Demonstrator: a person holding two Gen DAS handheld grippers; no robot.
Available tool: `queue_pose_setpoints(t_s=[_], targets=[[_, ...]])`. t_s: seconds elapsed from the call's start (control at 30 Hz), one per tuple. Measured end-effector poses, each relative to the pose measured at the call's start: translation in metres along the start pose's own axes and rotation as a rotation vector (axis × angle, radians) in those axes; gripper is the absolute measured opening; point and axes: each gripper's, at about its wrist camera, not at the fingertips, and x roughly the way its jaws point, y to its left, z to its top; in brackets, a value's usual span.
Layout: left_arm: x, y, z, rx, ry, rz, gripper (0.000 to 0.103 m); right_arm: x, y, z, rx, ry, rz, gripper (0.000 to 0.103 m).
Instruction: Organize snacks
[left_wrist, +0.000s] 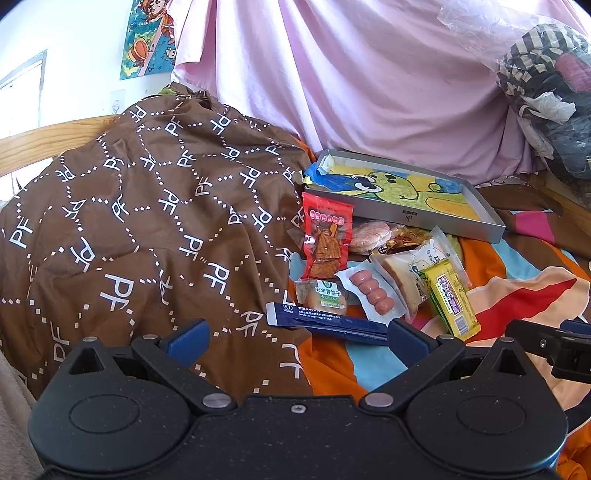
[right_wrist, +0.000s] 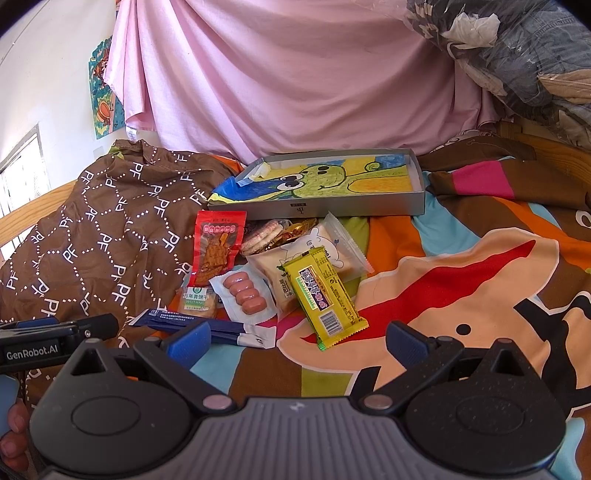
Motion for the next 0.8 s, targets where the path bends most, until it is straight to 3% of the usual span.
queue_pose_setpoints(t_s=[0.43,0.8], targets=[[0.002,-0.005,-0.005,0.004,0.034,-0.007,0.102,0.002,0.000,-0.003,-0.001,0.002,0.002,0.103],[0.026,-0.007,0.003,0.063,0.165,-0.052,0.101,0.011,-0.003,-0.004,-0.039,0.051,0.018,0.103]])
